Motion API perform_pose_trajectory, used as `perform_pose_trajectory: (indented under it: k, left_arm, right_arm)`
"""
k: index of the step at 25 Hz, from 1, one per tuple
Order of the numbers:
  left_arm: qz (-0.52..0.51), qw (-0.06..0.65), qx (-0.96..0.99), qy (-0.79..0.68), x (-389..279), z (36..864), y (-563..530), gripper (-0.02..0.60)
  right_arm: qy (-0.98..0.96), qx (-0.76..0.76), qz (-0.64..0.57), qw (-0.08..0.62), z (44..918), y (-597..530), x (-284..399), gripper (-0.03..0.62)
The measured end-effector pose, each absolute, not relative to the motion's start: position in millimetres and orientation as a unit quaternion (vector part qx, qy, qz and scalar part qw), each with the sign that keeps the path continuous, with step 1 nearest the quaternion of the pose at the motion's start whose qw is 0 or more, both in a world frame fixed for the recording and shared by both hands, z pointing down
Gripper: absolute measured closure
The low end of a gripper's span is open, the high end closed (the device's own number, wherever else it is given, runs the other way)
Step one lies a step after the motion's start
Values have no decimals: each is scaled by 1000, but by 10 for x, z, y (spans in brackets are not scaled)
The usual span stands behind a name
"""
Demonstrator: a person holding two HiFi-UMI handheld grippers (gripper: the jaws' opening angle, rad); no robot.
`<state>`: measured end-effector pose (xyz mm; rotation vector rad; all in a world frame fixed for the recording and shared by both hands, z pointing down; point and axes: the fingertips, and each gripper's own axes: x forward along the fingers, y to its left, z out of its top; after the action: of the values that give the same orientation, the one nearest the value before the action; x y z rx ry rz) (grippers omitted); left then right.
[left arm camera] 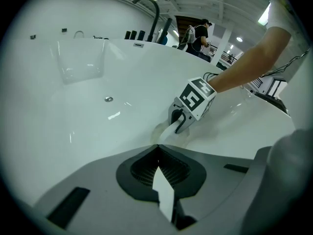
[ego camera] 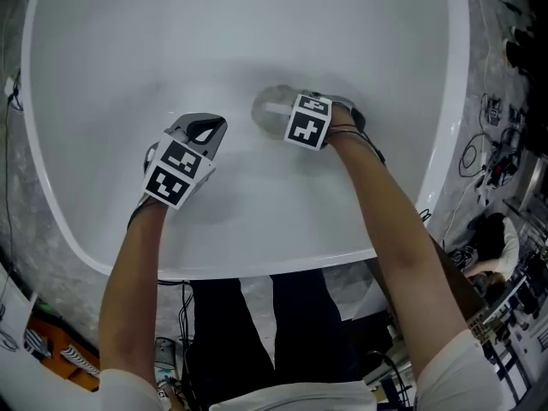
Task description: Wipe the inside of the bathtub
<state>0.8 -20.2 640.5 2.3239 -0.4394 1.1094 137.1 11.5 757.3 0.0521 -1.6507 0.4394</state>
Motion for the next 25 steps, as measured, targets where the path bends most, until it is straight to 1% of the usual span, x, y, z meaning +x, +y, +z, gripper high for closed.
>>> perform_pose_trajectory:
  k: [4, 10, 13, 16, 25]
  left_arm:
    - [409, 264, 856, -174, -112, 6247, -227, 574]
    - [399, 271, 854, -195, -326, 5963, -254, 574]
    - [381, 285, 853, -214, -480, 5725, -277, 574]
    - [367, 283, 855, -234, -572, 5446, -342, 574]
    - [329, 274, 865, -263, -840, 4477, -291, 574]
  right_arm:
    - [-740, 80, 207, 634, 7388, 28, 1355, 500]
    - [-749, 174, 273, 578, 6988, -6, 1301, 500]
    - [-753, 229, 315, 530, 6658, -14, 1200, 500]
    - [-760, 278, 326, 489, 6286, -56, 1146, 500]
    - [-770, 355, 331, 415, 5147, 100, 873, 500]
